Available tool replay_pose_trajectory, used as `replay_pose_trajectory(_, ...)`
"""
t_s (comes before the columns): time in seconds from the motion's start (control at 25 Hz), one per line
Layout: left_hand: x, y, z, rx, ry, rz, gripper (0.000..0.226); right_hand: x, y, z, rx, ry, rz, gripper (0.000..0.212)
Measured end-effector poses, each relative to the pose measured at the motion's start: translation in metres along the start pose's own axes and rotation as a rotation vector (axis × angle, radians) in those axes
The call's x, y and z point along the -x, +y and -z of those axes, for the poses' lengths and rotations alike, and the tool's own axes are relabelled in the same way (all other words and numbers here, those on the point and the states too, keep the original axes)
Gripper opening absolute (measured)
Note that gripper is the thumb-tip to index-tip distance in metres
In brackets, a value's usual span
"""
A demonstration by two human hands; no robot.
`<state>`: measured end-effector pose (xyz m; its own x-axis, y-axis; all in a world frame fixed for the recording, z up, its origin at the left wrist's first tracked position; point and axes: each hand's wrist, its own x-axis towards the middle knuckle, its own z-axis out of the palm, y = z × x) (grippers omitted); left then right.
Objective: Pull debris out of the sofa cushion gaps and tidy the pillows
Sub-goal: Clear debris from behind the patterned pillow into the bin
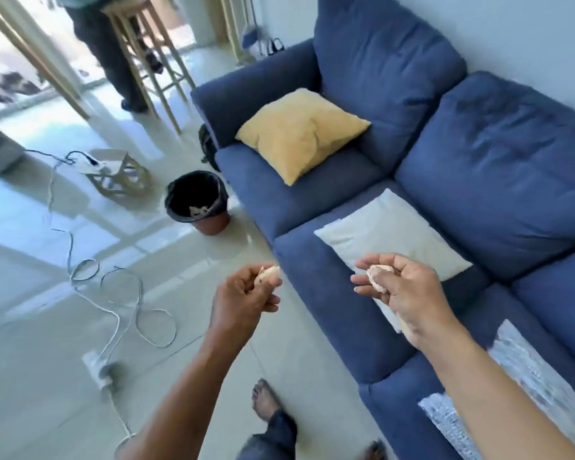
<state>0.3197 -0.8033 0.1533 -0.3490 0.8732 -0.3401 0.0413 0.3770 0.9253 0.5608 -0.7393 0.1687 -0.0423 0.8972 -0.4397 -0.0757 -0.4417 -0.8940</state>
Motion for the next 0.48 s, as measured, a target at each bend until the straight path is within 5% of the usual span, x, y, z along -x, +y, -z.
replay_pose_trajectory(0.2, -0.049, -0.016, 0.154, 0.03, 0.27, 0.044, 0.013, -0.049, 0.002, -0.174, 0.209, -0.177, 0.031, 0.023)
replay_pose_trajectory(0.48, -0.139, -0.009, 0.248, 0.077, 0.434, 0.083, 0.009, -0.121, -0.017, -0.327, 0.328, -0.284, 0.076, 0.023)
